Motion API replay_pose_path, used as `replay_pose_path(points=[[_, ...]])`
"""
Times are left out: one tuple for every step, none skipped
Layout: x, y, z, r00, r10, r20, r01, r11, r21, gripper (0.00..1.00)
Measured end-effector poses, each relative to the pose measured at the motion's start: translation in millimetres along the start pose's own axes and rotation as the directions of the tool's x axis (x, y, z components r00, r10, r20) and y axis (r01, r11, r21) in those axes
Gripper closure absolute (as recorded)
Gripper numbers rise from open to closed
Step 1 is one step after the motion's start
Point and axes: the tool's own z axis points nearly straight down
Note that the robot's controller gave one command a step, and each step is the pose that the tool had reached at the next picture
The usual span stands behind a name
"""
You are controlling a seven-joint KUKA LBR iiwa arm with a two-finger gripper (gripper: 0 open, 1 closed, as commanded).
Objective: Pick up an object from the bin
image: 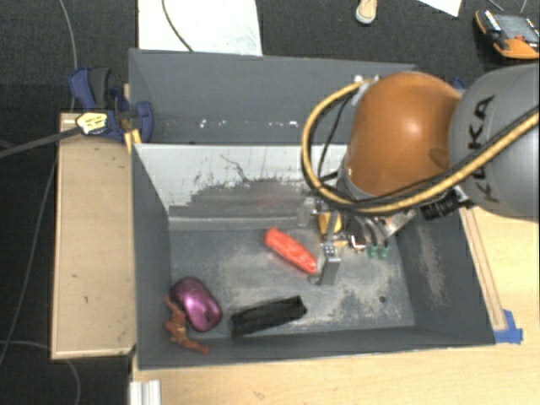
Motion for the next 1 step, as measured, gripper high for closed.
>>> replay_pose_path(points=[[-1.6, -0.6, -3.9, 1.0, 0.005, 0.008, -0.005, 1.0, -0.001, 0.0]])
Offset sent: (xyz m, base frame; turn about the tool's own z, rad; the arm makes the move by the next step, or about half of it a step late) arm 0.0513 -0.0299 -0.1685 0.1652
